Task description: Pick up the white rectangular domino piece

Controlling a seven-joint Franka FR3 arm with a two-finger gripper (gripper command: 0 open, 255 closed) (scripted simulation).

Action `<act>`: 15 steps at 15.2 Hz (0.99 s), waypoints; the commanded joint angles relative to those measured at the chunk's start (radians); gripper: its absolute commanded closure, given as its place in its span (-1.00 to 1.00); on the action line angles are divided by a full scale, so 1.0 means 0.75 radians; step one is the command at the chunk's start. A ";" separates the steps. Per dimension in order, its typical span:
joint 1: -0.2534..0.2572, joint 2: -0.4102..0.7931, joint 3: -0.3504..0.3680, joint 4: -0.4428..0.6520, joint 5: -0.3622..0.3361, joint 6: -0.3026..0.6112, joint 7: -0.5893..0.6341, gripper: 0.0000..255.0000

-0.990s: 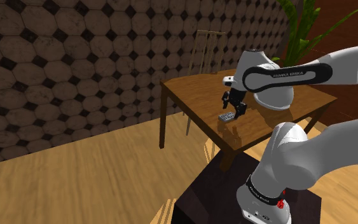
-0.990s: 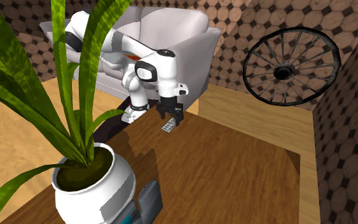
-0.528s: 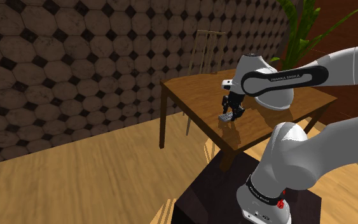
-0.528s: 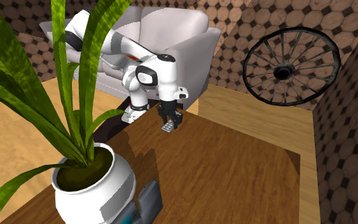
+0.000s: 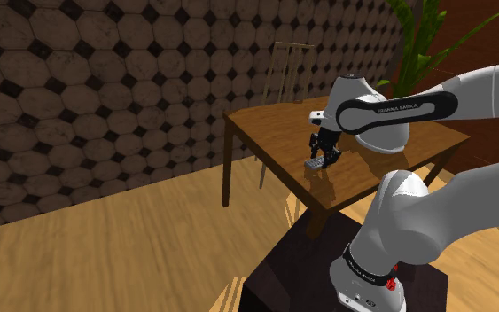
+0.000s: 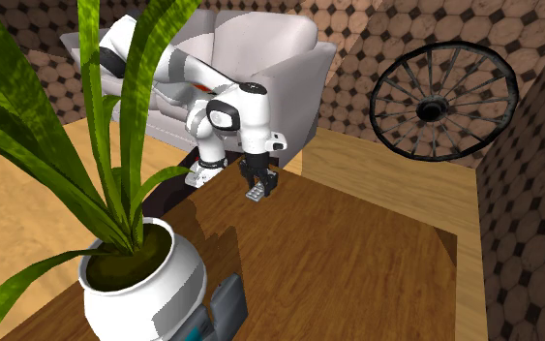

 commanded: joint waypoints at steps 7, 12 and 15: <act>-0.016 -0.076 0.097 0.065 0.060 -0.148 -0.014 1.00; -0.018 -0.114 0.158 0.123 0.104 -0.247 -0.024 1.00; -0.017 -0.131 0.192 0.161 0.130 -0.303 -0.029 1.00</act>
